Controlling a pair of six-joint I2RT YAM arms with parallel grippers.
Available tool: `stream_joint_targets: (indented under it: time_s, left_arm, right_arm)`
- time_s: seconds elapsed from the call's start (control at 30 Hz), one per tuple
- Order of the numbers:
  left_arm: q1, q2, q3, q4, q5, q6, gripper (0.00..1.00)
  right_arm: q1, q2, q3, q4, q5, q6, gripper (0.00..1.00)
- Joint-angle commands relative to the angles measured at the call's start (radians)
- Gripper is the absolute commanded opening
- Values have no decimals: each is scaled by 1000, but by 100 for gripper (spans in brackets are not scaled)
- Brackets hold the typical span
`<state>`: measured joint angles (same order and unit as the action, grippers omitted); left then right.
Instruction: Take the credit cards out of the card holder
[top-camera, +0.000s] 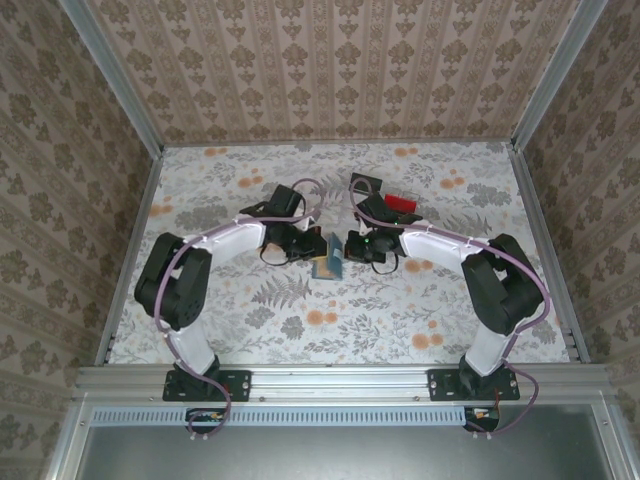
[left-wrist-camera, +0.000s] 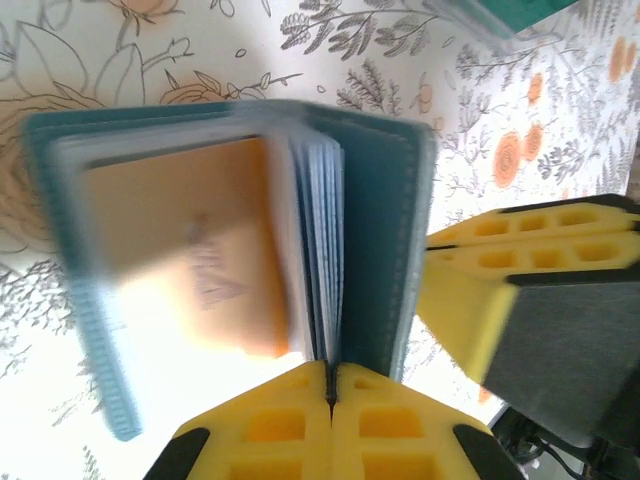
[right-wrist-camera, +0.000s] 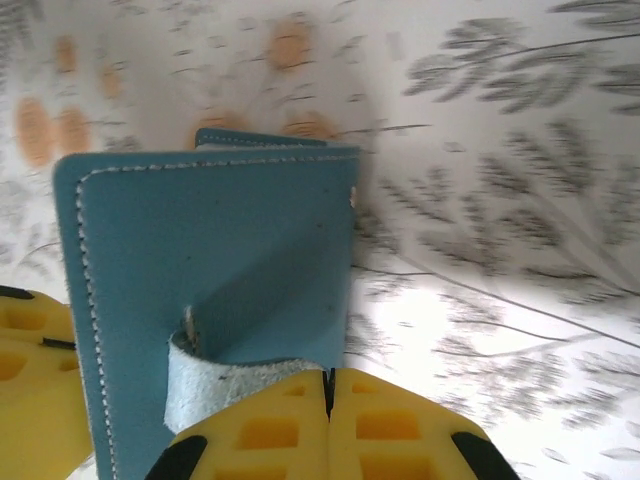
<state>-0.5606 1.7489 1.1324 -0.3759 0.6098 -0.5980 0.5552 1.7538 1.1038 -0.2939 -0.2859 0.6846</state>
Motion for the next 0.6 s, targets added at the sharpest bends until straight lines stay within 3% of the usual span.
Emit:
stream_joint_targets:
  time_s: [0.0, 0.17, 0.43, 0.57]
  left_arm:
    - [20, -73, -20, -36, 5, 43, 0]
    - [19, -71, -44, 20, 76, 23, 0]
    - [14, -14, -32, 41, 57, 5, 0]
    - [13, -6, -36, 79, 95, -6, 17]
  right_arm:
    - [17, 29, -5, 108, -147, 25, 0]
    - [15, 36, -10, 90, -115, 23, 0]
    - [-1, 46, -13, -14, 16, -3, 0]
    - [-11, 50, -14, -52, 67, -13, 0]
